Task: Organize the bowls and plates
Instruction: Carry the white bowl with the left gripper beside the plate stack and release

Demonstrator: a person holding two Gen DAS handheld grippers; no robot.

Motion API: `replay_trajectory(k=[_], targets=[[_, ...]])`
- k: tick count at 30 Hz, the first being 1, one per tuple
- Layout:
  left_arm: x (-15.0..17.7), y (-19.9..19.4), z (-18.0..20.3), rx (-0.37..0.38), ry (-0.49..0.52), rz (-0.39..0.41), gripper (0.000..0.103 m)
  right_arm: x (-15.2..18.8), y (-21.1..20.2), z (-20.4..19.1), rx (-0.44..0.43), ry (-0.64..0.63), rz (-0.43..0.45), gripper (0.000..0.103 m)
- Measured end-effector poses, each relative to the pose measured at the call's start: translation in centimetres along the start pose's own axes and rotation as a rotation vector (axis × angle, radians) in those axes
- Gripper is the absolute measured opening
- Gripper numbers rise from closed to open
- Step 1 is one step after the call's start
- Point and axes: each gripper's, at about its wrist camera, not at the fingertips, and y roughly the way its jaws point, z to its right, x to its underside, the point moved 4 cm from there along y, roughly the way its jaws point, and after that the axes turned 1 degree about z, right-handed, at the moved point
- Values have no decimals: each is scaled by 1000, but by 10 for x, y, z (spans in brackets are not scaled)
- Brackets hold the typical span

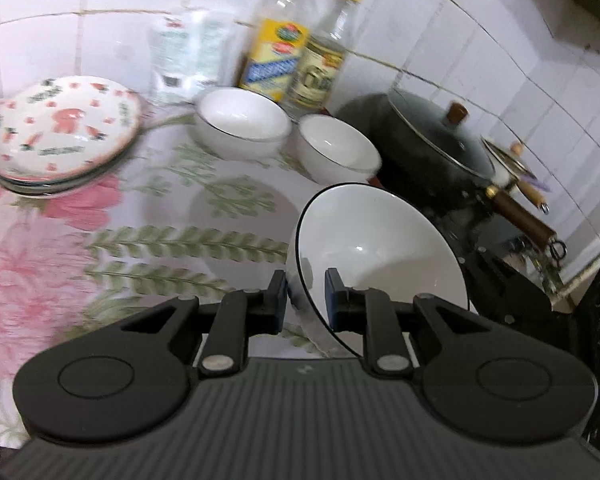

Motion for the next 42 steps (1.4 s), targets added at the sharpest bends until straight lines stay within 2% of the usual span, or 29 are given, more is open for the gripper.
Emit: replay_trajectory(k=[7, 14, 24, 28, 36, 42], targets=[[-15, -19, -37, -56, -45, 45, 18, -23, 33, -21, -58, 36, -12, 103], [-25, -18, -75, -110, -82, 63, 18, -36, 75, -36, -107, 30, -33, 103], [-31, 18, -114, -111, -150, 70, 18, -40, 116, -33, -74, -14, -69, 103], [-31, 32, -124, -136, -148, 66, 18, -34, 132, -32, -66, -49, -80, 103], [-29, 44, -129, -156, -118, 65, 18, -27, 150, -28, -69, -19, -122, 103], [-24, 54, -134, -167, -125, 30, 18, -19, 159, -28, -52, -40, -147, 103]])
